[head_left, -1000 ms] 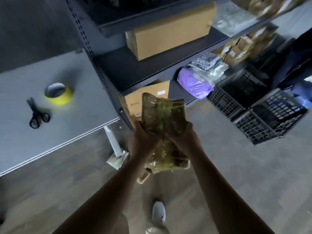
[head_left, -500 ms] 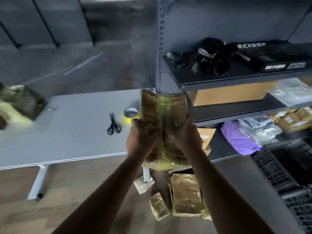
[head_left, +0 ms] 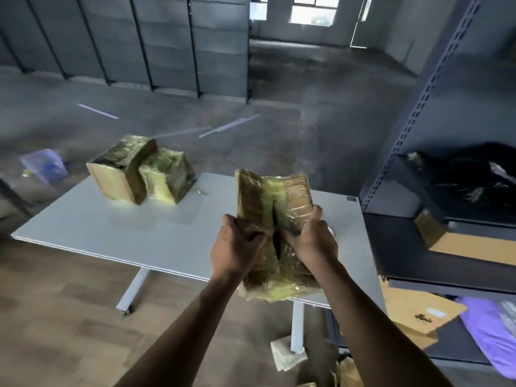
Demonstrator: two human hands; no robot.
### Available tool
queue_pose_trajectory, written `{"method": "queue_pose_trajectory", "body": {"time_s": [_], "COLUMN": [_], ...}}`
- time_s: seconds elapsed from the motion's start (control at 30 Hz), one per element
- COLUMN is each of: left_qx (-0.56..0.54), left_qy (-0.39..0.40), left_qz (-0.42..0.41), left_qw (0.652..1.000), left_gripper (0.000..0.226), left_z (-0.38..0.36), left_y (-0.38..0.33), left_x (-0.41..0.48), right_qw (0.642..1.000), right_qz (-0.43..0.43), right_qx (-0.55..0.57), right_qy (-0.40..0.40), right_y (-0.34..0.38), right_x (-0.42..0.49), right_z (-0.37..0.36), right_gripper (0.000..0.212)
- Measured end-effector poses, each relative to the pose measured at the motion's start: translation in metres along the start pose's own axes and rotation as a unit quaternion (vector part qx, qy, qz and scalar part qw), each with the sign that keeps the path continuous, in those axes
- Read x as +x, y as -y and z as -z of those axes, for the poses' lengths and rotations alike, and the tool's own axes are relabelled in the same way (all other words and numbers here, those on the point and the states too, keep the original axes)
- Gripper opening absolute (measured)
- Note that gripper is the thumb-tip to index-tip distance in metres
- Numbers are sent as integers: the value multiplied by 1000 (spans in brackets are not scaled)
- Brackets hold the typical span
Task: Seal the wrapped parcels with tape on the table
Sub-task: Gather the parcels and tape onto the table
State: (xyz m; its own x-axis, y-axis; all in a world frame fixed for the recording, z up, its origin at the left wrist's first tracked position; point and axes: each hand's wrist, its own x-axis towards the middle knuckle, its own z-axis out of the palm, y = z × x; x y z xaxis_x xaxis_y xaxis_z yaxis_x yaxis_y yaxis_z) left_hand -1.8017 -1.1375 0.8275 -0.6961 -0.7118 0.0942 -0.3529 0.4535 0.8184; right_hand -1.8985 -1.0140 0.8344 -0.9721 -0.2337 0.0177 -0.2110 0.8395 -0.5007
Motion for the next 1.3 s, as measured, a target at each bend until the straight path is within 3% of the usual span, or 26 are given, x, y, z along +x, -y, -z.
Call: {"method": "queue_pose_trajectory", "body": {"time_s": [0.23, 0.4, 0.57, 0.7, 0.77, 1.07, 1.3], "left_qx": [-1, -5, 5, 41, 43, 154, 221], "left_qy": [-6, 54, 86, 116, 130, 104, 170], "left_qz": [-13, -47, -36, -2, 14, 24, 59], "left_qw": [1000, 997, 996, 992, 991, 982, 958], "left_gripper": [51, 50, 83, 33, 25, 32, 46], "left_z": [63, 79, 82, 80, 74, 44, 28], "left_y": [48, 73, 88, 95, 97, 110, 137], "left_x": [78, 124, 157, 205, 235, 366, 393], "right_qw": [998, 994, 994, 989, 985, 974, 967], "right_qz": [-3, -45, -45, -59, -65, -70, -15], "right_qx": [55, 88, 86, 107, 126, 157, 102], "right_qy": [29, 42, 57, 87, 100, 148, 231], "right_y": [94, 128, 148, 161, 167, 203, 212], "right_x": [22, 44, 73, 111, 136, 251, 278], "right_z": [-49, -73, -98, -122, -137, -202, -229], "right_gripper": [74, 70, 58, 63, 64, 58, 74]}}
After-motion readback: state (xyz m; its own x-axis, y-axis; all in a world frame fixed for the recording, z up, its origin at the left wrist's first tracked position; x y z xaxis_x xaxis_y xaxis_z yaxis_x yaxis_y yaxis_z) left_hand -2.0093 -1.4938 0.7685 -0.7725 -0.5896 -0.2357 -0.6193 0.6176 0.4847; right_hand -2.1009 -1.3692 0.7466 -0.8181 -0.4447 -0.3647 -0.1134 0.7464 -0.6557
